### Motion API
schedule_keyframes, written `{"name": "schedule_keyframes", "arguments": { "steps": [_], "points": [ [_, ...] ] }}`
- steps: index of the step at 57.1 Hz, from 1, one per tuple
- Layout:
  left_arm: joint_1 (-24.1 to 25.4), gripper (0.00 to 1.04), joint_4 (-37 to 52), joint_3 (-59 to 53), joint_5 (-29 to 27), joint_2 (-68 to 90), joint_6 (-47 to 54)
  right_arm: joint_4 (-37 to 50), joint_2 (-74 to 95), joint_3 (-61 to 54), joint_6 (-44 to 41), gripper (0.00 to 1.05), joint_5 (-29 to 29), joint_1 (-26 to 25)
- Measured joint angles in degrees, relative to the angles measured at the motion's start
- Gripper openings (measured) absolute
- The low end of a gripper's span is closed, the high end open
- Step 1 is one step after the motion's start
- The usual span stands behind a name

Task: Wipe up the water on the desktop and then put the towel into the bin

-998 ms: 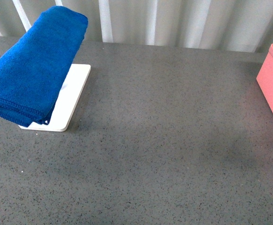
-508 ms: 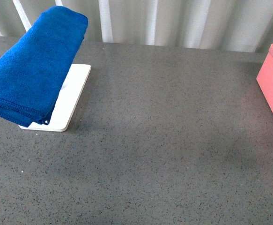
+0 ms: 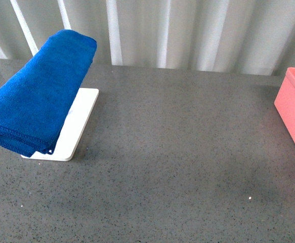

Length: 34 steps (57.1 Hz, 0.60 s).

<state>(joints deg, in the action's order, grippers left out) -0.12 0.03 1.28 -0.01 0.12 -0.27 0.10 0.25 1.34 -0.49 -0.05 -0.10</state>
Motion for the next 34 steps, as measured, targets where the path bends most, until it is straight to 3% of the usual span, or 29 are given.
{"name": "schedule_keyframes", "arguments": {
  "steps": [7, 11, 14, 21, 34],
  "points": [
    [-0.22, 0.98, -0.63, 0.15, -0.81, 0.44, -0.61, 0.0, 0.0, 0.0, 0.0, 0.98, 0.0, 0.0],
    [-2.08, 0.98, -11.23, 3.65, -7.82, 6.23, -9.49, 0.0, 0.0, 0.0, 0.0, 0.98, 0.02, 0.0],
    [-2.03, 0.98, -12.09, 4.04, -7.87, 9.68, -14.21, 0.0, -0.02, 0.0, 0.0, 0.98, 0.0, 0.0],
    [0.31, 0.98, -2.43, 6.32, -3.45, 19.91, -18.49, 0.0, 0.0, 0.0, 0.0, 0.98, 0.02, 0.0],
    [2.51, 0.98, 15.96, 20.48, 6.23, 46.62, -15.52, 0.0, 0.0, 0.0, 0.0, 0.98, 0.0, 0.0]
  ]
}}
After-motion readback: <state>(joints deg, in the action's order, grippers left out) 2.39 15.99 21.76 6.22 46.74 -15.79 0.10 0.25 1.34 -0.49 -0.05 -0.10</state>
